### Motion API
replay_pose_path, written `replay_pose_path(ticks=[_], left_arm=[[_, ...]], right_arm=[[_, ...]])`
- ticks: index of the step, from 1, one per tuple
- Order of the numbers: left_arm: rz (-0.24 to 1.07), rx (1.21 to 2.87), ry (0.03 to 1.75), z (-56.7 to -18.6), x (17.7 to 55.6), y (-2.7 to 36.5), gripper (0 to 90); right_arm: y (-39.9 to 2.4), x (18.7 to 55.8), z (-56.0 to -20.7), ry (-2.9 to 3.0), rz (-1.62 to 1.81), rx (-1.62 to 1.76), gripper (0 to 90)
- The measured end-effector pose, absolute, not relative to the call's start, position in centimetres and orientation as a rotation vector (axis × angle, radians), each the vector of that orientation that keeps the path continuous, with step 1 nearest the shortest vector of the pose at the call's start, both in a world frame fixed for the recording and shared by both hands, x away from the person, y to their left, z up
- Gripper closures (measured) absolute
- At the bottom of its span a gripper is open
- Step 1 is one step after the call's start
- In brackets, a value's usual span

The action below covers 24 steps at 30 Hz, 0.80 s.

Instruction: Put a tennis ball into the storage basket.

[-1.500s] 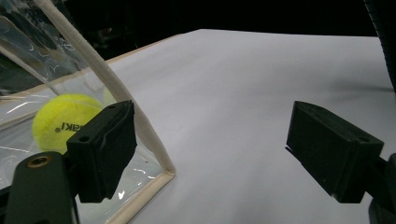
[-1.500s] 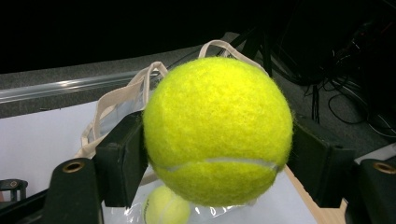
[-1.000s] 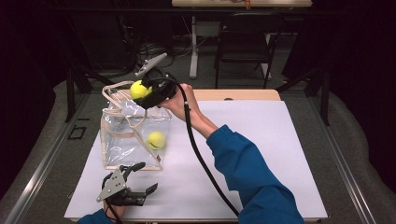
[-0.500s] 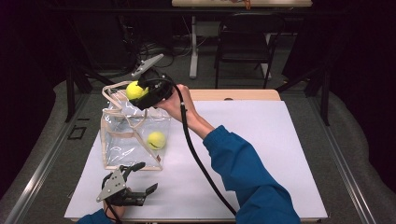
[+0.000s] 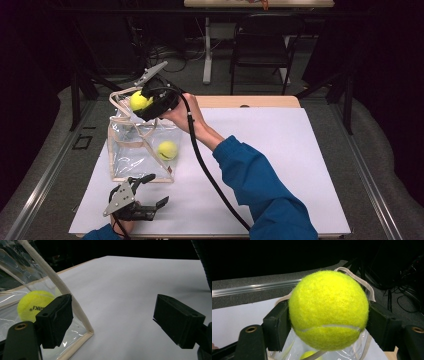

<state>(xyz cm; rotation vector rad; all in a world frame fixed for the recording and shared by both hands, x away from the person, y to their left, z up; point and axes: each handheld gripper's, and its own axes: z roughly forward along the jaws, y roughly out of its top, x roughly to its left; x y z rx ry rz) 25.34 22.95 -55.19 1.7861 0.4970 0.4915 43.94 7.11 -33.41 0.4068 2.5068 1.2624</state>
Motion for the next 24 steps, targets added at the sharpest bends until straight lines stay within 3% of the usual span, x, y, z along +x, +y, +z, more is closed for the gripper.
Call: replay_pose_path(ticks=[24], left_arm=[[0.491,1.783,0.492,-55.2,25.3,23.0,15.8]], right_arm=[[8.5,44.2,-34.9,2.555,1.216,0.427,26.1]])
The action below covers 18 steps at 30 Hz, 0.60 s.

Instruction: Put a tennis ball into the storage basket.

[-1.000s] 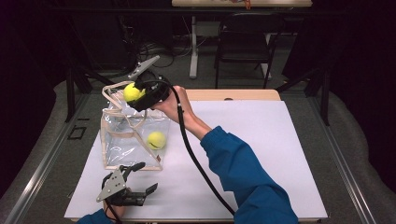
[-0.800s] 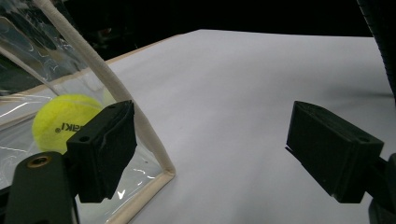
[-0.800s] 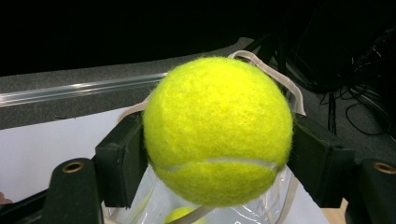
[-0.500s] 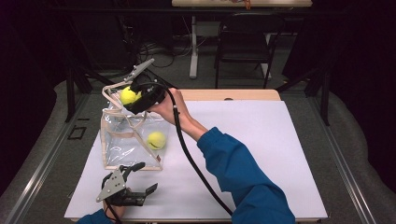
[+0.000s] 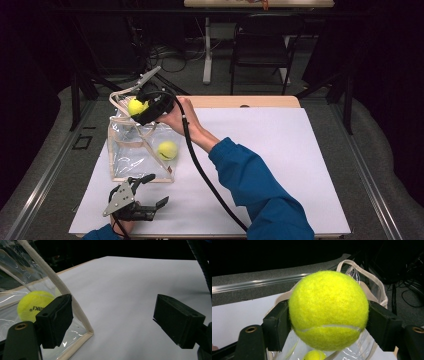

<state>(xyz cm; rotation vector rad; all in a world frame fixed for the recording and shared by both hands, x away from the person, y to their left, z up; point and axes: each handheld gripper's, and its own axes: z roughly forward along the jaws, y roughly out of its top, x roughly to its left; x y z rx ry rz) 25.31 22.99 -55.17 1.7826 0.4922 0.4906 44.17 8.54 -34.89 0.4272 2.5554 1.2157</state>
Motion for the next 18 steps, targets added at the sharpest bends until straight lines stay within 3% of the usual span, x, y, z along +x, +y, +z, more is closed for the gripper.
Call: replay_pose_path(ticks=[18], left_arm=[[0.489,1.782,0.491,-55.17,25.30,22.99,15.8]], right_arm=[[9.06,44.31,-35.78,2.593,1.170,0.463,25.1]])
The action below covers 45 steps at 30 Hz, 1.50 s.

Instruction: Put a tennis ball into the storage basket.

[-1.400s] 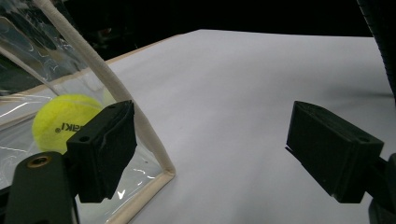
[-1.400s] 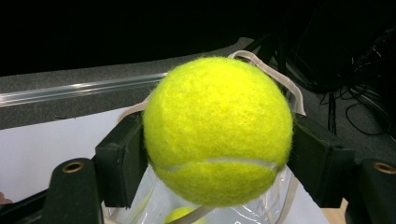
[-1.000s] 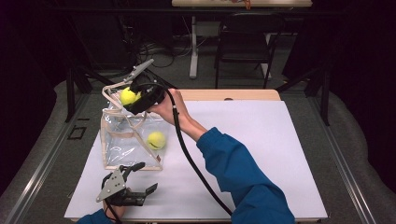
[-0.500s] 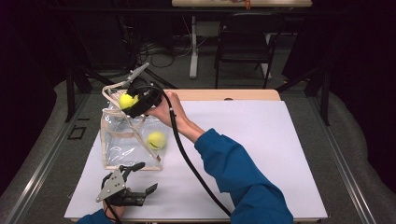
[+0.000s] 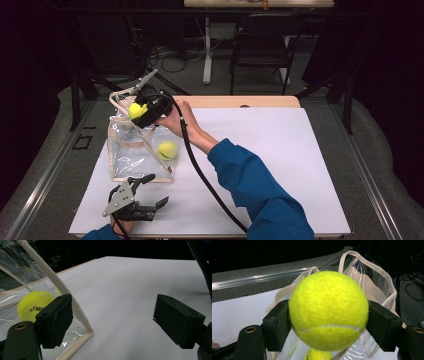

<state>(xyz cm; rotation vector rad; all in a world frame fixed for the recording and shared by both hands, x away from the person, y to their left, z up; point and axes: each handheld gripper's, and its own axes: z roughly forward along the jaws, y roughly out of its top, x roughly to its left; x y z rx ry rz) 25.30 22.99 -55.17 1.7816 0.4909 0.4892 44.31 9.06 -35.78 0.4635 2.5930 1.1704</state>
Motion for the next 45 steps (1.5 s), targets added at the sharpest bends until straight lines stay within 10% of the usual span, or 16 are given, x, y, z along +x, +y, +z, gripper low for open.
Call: replay_pose_path(ticks=[20,45], left_arm=[[0.489,1.796,0.489,-55.1,25.4,22.8,15.8],[0.492,1.795,0.483,-55.1,25.3,22.6,15.8]], right_arm=[[4.1,43.9,-35.3,2.591,1.243,0.517,4.4],[-1.4,42.5,-37.0,2.616,1.151,0.558,1.0]])
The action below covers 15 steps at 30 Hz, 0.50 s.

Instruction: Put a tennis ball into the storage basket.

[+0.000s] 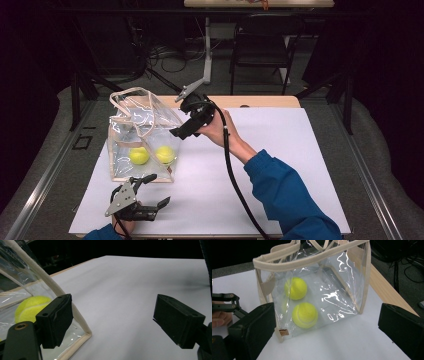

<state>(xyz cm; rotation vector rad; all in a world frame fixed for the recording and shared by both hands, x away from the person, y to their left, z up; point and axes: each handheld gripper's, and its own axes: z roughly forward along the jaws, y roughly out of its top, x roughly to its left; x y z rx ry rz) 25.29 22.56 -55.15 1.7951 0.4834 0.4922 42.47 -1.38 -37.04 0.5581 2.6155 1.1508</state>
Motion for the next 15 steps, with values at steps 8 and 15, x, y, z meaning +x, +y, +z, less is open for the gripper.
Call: replay_pose_path(ticks=[8,15], left_arm=[[0.493,1.786,0.484,-55.1,25.2,22.7,15.8],[0.494,1.787,0.483,-55.1,25.2,22.7,15.9]], right_arm=[[-2.7,41.7,-38.1,2.626,1.126,0.570,0.2],[-4.1,41.3,-38.9,2.631,1.109,0.594,0.2]])
